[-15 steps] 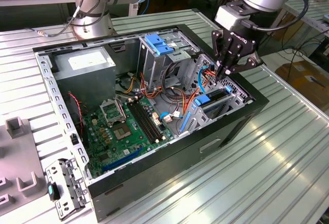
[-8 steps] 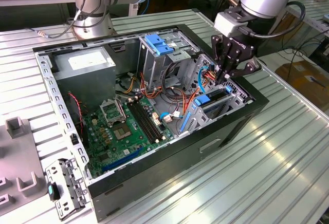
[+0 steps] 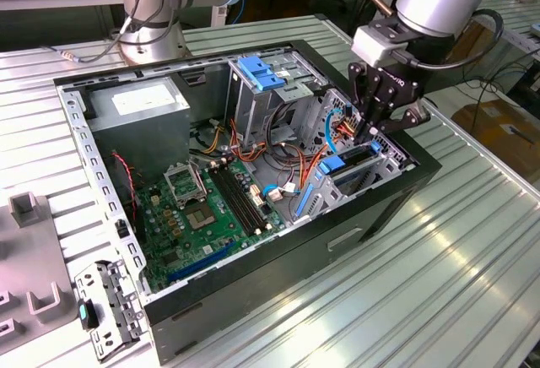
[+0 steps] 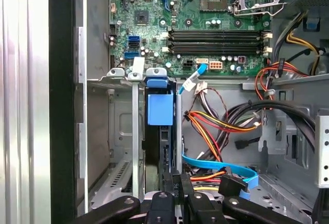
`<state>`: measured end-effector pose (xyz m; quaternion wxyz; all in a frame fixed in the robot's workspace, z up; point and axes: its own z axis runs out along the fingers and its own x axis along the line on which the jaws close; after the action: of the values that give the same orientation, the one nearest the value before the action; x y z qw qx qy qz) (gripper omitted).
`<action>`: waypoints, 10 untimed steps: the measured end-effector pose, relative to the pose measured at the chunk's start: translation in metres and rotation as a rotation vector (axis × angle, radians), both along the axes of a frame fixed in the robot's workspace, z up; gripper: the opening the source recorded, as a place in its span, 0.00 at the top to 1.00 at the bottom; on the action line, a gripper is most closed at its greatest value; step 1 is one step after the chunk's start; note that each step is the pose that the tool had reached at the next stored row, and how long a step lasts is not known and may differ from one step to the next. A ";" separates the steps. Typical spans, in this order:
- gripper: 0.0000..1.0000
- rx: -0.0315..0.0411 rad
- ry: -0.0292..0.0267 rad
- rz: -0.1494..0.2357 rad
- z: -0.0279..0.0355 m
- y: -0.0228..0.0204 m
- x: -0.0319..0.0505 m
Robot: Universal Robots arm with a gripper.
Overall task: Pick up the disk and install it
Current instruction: 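Insert the first disk wire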
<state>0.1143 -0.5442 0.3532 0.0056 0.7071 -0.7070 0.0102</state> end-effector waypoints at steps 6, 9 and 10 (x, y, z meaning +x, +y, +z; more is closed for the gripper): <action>0.83 0.0004 -0.0001 0.002 -0.0034 -0.0030 -0.0001; 0.83 0.0002 0.0000 0.002 -0.0042 -0.0036 -0.0001; 0.83 0.0003 0.0000 0.002 -0.0046 -0.0037 -0.0001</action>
<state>0.1142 -0.5479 0.3486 0.0055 0.7080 -0.7061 0.0101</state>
